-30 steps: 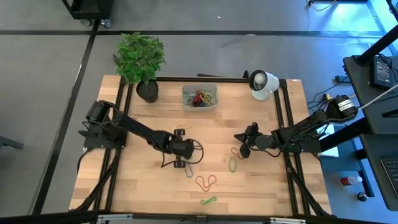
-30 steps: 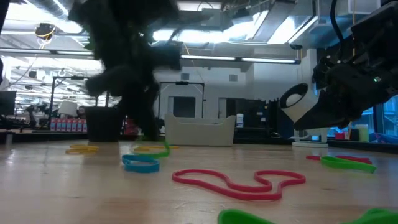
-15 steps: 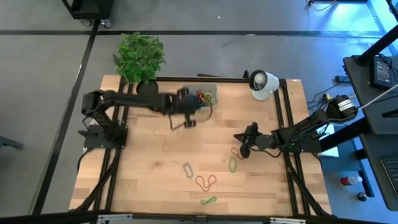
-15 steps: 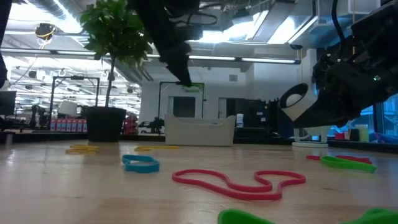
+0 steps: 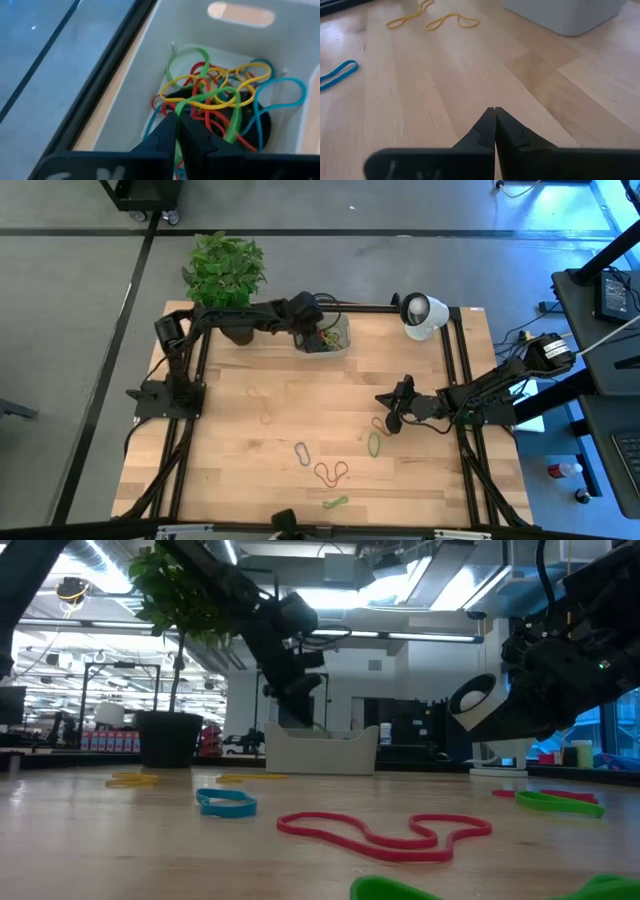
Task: Pick and place rubber bands into bin
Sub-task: Put the green rubber band into the gray bin, then put the yellow rubber band into the gray bin
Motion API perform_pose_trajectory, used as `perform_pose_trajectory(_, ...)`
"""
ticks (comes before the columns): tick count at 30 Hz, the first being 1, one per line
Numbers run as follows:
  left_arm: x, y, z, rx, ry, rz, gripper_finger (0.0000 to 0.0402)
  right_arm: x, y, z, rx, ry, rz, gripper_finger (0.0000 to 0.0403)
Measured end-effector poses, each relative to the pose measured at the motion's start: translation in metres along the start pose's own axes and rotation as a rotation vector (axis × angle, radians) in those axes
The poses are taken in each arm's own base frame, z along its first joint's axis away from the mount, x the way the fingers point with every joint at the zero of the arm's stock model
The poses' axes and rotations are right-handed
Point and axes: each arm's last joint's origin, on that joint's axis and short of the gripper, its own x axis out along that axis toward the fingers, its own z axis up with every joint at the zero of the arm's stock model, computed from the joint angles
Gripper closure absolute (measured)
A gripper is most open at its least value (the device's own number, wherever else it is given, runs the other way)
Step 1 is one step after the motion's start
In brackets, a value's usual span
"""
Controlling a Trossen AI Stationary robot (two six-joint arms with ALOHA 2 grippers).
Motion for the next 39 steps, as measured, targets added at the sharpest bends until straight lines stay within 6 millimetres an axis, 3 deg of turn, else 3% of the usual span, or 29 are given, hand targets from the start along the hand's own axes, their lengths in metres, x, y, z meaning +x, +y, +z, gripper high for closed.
perform_pose_trajectory(8,0.006,0.002,-0.003,-0.004,0.015,0.012,0.0308,0.000,0.000,0.000,-0.018,-0.003,-0.001,0.0399)
perform_pose_trajectory(12,-0.004,-0.001,-0.001,0.004,0.024,0.007,0.0263,0.000,0.000,0.000,-0.018,-0.003,-0.001,0.0399)
perform_pose_trajectory(17,-0.043,-0.004,-0.002,-0.073,0.080,0.020,0.0234,0.000,0.000,0.000,-0.017,-0.003,-0.001,0.0399)
perform_pose_trajectory(23,-0.105,-0.016,-0.011,-0.204,0.138,0.097,0.0243,0.000,0.000,0.000,0.001,0.001,-0.003,0.0399)
perform_pose_trajectory(31,-0.159,-0.046,-0.053,-0.240,0.191,0.133,0.0268,0.000,0.000,0.000,0.008,0.003,-0.003,0.0399)
perform_pose_trajectory(34,-0.167,-0.057,-0.078,-0.256,0.201,0.129,0.0277,0.000,0.000,0.000,0.009,0.002,-0.003,0.0399)
perform_pose_trajectory(39,-0.160,-0.071,-0.126,-0.366,0.275,0.136,0.0289,0.000,0.000,0.000,0.009,0.002,-0.002,0.0399)
